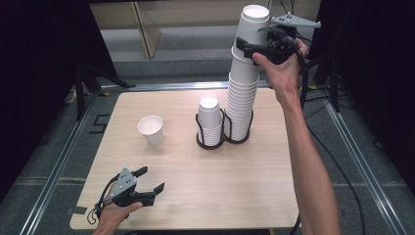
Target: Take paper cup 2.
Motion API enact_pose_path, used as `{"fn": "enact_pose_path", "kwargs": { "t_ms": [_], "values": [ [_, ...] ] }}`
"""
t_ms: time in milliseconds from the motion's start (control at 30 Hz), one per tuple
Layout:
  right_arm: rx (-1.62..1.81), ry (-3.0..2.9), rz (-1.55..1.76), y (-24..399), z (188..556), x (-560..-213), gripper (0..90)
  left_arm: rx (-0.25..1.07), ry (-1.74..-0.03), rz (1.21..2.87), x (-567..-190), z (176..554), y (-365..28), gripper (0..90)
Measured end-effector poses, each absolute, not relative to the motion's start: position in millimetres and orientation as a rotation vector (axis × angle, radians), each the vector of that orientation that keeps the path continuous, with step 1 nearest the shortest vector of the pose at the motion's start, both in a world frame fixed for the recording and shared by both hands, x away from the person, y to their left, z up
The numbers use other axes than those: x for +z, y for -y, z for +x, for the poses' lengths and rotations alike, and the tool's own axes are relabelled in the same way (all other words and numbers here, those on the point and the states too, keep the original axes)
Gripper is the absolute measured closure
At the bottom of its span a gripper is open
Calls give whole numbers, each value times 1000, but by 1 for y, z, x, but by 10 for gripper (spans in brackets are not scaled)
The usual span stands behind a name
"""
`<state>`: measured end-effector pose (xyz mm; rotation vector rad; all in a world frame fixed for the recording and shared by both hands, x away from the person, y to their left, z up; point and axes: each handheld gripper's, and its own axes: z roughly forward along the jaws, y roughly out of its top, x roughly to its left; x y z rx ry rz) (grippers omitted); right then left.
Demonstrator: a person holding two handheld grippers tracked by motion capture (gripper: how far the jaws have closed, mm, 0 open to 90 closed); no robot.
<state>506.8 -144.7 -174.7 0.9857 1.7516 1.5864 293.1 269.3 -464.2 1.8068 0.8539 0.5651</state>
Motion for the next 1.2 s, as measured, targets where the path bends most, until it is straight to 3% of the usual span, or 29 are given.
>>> {"fn": "enact_pose_path", "kwargs": {
  "t_ms": [300,567,933,1200],
  "values": [
    [1655,-1680,952,153,489,-142,162,559,-853,1803,-465,294,-269,148],
    [1644,-1666,924,171,466,-141,163,564,-864,1809,-465,293,-269,148],
    [1602,-1716,916,202,422,-178,164,572,-878,1791,-464,295,-269,148],
    [1619,-1780,914,210,394,-229,165,562,-876,1752,-464,296,-268,148]
  ]
}}
